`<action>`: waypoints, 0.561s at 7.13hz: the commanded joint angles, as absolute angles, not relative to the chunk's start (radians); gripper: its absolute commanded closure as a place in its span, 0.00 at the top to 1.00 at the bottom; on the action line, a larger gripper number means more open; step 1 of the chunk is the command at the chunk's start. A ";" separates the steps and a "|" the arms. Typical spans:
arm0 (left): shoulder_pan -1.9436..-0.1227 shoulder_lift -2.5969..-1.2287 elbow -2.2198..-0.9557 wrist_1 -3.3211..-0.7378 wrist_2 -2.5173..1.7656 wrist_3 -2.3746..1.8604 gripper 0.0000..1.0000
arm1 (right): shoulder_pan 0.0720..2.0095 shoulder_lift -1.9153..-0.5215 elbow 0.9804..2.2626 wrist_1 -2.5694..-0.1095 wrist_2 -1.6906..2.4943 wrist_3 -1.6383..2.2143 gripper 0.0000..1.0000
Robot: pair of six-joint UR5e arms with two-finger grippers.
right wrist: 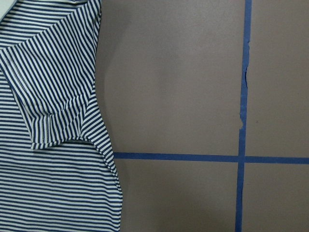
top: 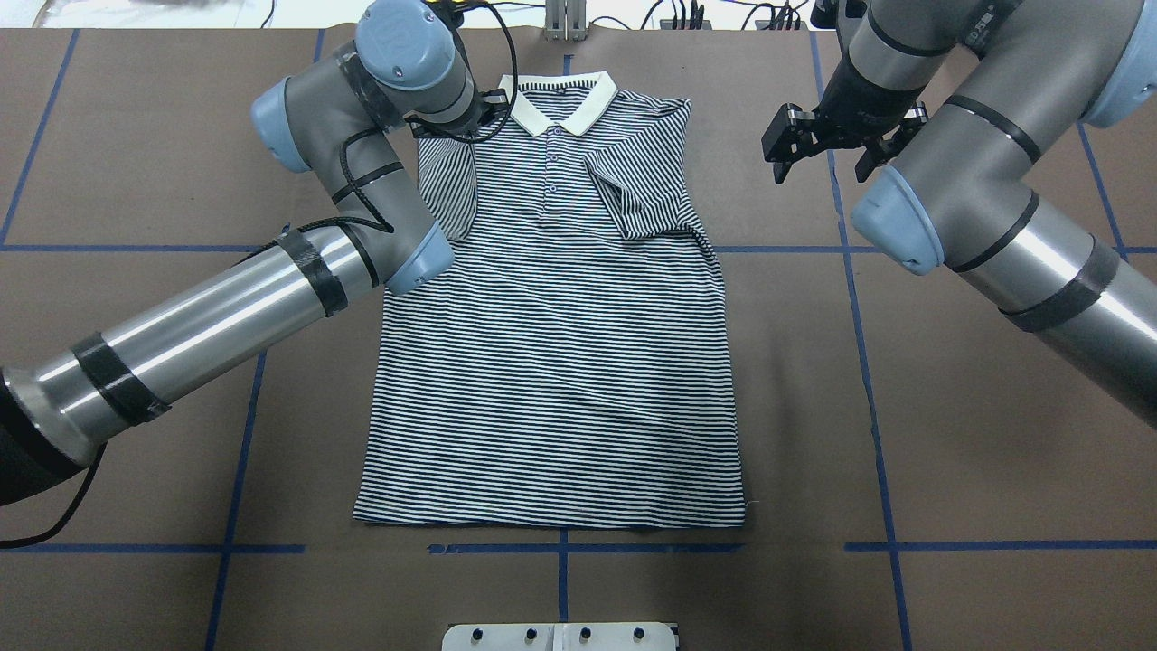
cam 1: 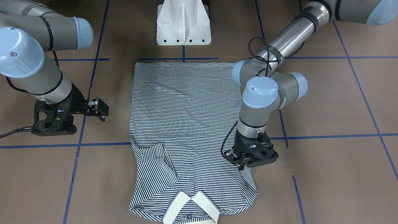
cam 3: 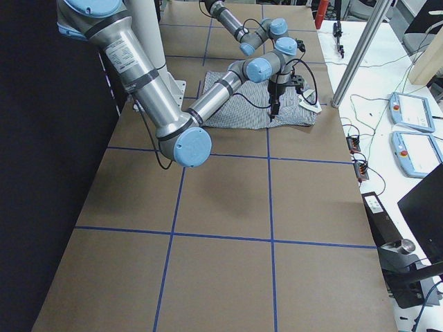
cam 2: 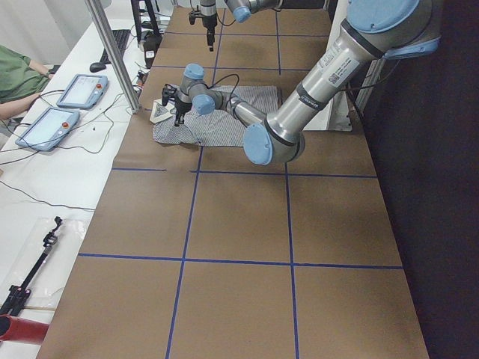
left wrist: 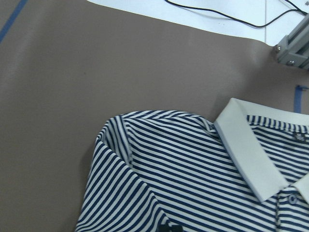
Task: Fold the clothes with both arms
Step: 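Grasp the sleeve nearest the left gripper and fold it inward over the chest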
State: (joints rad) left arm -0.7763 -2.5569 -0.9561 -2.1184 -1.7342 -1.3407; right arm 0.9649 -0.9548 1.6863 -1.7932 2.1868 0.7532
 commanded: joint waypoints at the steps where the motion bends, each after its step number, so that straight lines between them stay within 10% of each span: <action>1: -0.761 -2.571 -0.871 -2.227 -1.723 -1.367 0.46 | 0.954 -0.953 1.687 -1.792 2.184 0.764 1.00; 2: -0.746 -2.571 -0.876 -2.253 -1.709 -1.352 0.99 | 0.954 -0.953 1.687 -1.792 2.183 0.764 1.00; 4: -0.749 -2.553 -0.964 -2.244 -1.718 -1.350 1.00 | 0.945 -0.956 1.690 -1.793 2.181 0.765 1.00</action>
